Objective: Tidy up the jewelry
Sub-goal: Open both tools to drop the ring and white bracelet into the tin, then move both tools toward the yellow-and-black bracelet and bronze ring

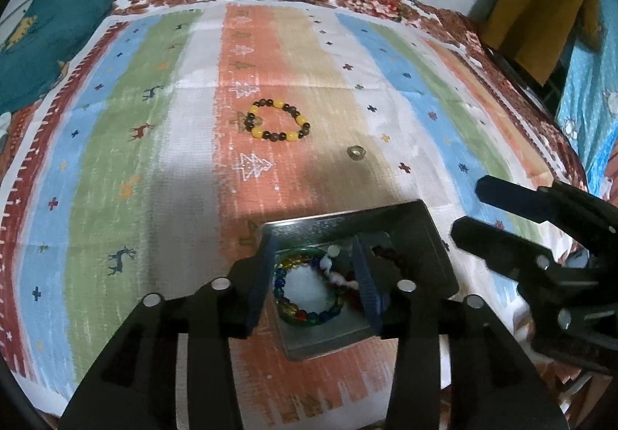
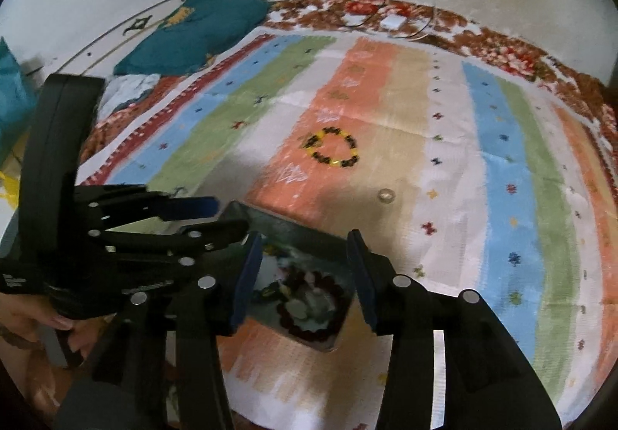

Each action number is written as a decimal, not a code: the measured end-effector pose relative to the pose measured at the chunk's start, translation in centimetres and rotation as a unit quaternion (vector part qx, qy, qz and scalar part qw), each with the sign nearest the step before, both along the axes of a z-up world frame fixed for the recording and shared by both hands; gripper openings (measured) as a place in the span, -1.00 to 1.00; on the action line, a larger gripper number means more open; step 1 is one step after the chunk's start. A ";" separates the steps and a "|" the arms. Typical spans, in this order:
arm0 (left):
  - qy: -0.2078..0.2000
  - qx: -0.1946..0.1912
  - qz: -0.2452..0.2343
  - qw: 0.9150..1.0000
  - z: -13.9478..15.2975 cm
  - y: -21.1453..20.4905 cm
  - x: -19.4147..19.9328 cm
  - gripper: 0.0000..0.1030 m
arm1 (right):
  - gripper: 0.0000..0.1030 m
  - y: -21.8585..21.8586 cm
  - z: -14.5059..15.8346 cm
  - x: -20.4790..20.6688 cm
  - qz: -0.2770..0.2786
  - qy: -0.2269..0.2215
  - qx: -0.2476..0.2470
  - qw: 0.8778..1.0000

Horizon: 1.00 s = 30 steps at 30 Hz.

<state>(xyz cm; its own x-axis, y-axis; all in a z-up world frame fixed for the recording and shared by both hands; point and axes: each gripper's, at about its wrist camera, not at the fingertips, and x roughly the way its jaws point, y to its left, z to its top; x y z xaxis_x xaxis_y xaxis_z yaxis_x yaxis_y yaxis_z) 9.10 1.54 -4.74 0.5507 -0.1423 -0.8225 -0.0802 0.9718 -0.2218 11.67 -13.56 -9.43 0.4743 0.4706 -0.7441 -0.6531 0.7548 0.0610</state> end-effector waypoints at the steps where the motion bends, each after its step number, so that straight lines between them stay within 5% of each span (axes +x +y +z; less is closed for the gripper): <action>1: 0.000 -0.001 0.002 1.000 0.0 0.1 0.0 -0.12 | -0.03 -0.2 0.0 0.2 -0.005 0.004 0.003 1.000; 30: -0.001 -0.011 0.031 0.999 0.1 2.4 1.6 0.14 | 0.24 -2.4 -0.5 5.3 -0.075 0.034 0.024 0.996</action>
